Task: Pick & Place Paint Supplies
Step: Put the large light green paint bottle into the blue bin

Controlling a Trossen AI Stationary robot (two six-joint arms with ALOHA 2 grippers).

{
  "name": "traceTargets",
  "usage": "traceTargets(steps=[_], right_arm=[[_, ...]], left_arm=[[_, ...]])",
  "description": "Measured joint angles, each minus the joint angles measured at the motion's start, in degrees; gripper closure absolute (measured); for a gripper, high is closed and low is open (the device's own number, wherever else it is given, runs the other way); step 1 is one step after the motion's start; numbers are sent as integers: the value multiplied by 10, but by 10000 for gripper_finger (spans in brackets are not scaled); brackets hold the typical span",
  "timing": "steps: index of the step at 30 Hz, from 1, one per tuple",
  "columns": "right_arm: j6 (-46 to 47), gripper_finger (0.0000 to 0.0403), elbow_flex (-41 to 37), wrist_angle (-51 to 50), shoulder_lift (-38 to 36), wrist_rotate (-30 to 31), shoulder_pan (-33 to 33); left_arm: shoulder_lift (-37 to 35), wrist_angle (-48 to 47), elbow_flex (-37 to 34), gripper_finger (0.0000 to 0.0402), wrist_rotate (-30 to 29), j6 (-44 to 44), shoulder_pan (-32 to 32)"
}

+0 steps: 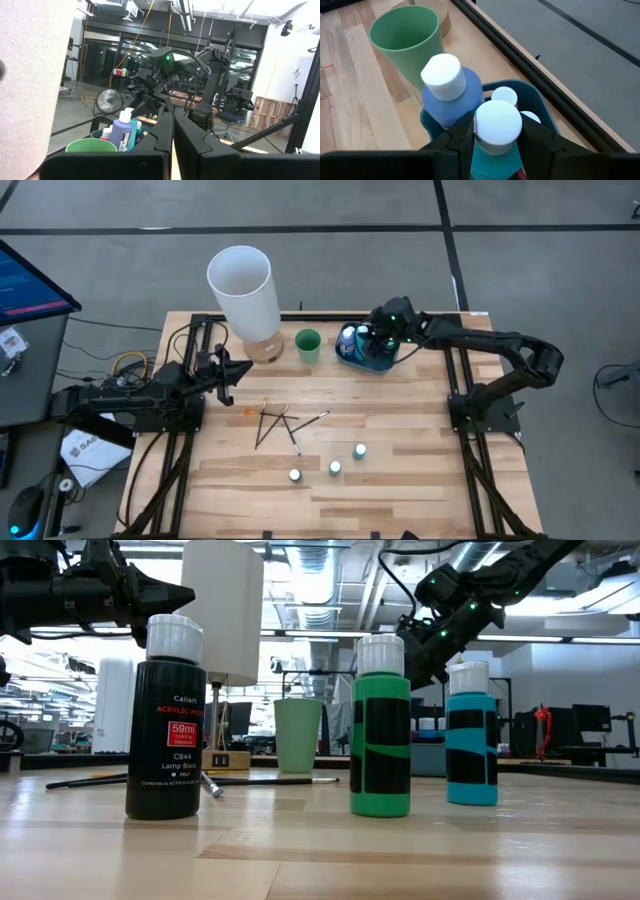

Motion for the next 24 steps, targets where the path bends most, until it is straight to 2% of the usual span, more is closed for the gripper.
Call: traceTargets(steps=[16, 24], right_arm=[[-20, 267, -2, -8, -4, -1, 0], [-30, 239, -2, -10, -3, 0, 1]], left_arm=[[0, 0, 0, 399, 0, 0, 0], [0, 0, 0, 399, 0, 0, 0]])
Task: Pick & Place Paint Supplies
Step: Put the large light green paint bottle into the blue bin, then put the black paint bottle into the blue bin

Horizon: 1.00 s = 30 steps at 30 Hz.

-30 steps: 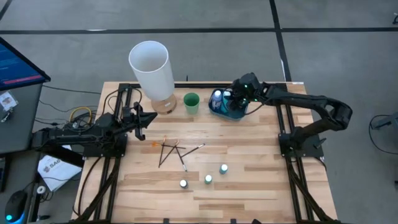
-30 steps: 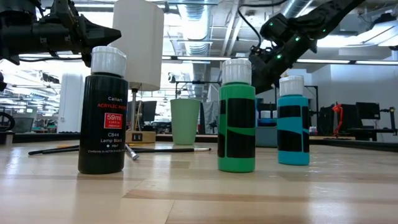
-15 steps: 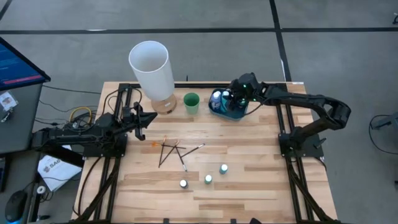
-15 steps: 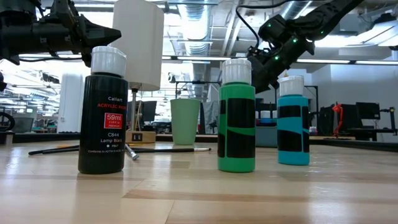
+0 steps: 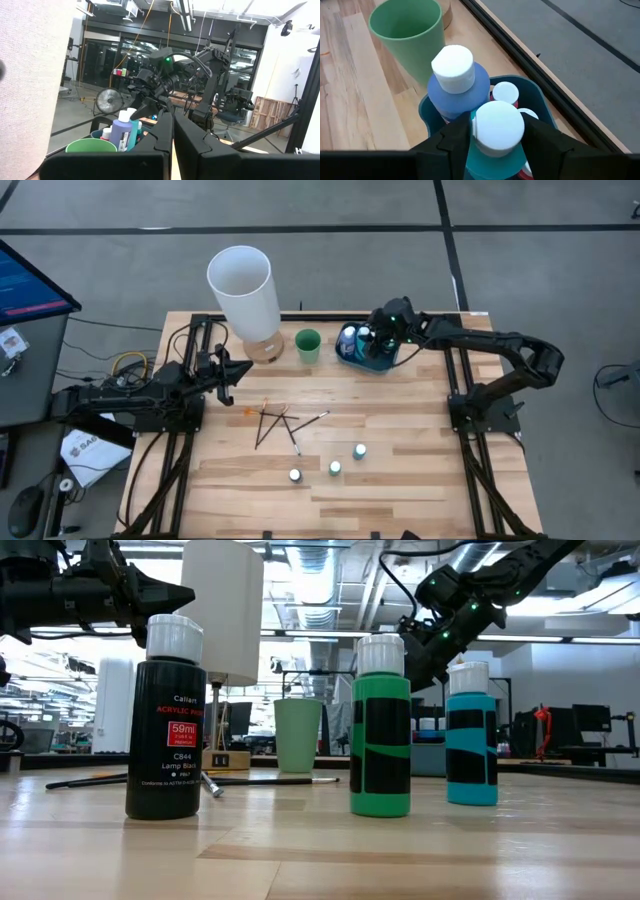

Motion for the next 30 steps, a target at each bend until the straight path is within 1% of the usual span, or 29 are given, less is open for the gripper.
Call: traceTargets(steps=[10, 13, 19, 24, 27, 30], right_arm=[[-19, 188, 40, -42, -9, 0, 0], [-19, 183, 57, -78, -26, 0, -3], [-15, 188, 85, -130, -82, 0, 6], [-13, 191, 88, -118, -135, -1, 62], [-13, 191, 88, -97, -150, -1, 120], [-13, 191, 88, -60, -141, -1, 188]], left_arm=[[0, 0, 0, 399, 0, 0, 0], [0, 0, 0, 399, 0, 0, 0], [0, 0, 0, 399, 0, 0, 0], [0, 0, 0, 399, 0, 0, 0], [0, 0, 0, 399, 0, 0, 0], [0, 0, 0, 399, 0, 0, 0]])
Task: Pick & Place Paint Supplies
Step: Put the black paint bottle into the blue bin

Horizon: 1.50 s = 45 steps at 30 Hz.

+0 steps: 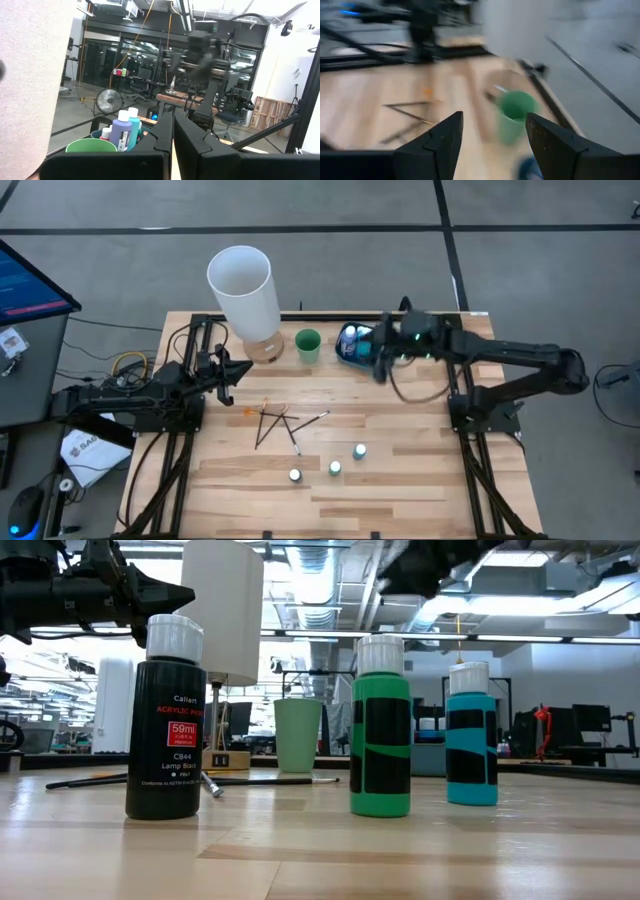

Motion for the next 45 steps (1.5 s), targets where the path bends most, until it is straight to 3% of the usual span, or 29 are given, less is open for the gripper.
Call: traceTargets(steps=[11, 16, 24, 33, 37, 45], right_arm=[[-20, 207, 1, 262, 168, 0, 202], [-21, 209, 55, 282, 265, 0, 254], [-21, 195, 207, 181, 403, -63, 300], [-21, 174, 363, 26, 515, -77, 312], [-21, 172, 398, -10, 546, -109, 313], [-21, 173, 412, -34, 556, -114, 313]], left_arm=[[0, 0, 0, 399, 0, 0, 0], [0, 0, 0, 399, 0, 0, 0], [0, 0, 0, 399, 0, 0, 0], [0, 0, 0, 399, 0, 0, 0], [0, 0, 0, 399, 0, 0, 0], [0, 0, 0, 399, 0, 0, 0]])
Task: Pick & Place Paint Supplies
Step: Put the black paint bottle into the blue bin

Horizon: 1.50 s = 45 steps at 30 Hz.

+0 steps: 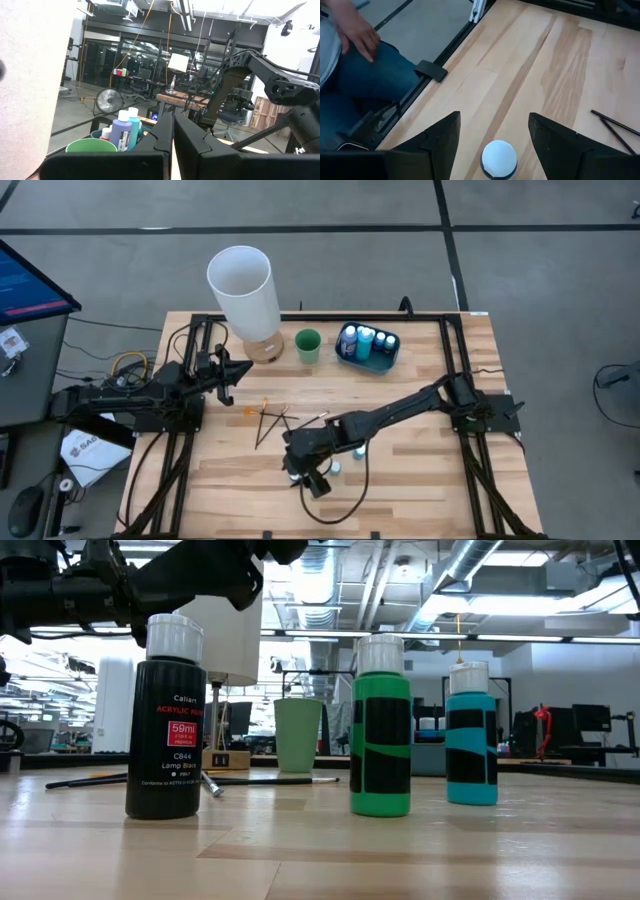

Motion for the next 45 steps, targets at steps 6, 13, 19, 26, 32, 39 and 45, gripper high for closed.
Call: traceTargets(steps=[6, 13, 19, 26, 32, 39, 45], right_arm=[[0, 173, 0, -2, 0, 0, 0], [4, 173, 1, 6, 37, 0, 0], [8, 173, -1, -7, 47, -1, 0], [8, 186, -1, -12, 45, -1, 0], [11, 232, -1, -16, 45, 0, -2], [15, 293, -1, -16, 44, 0, -2], [-17, 293, -2, -39, 12, 1, -6]], left_arm=[[0, 0, 0, 399, 0, 0, 0], [0, 0, 0, 399, 0, 0, 0], [0, 0, 0, 399, 0, 0, 0], [0, 0, 0, 399, 0, 0, 0], [0, 0, 0, 399, 0, 0, 0], [0, 0, 0, 399, 0, 0, 0], [0, 0, 0, 399, 0, 0, 0]])
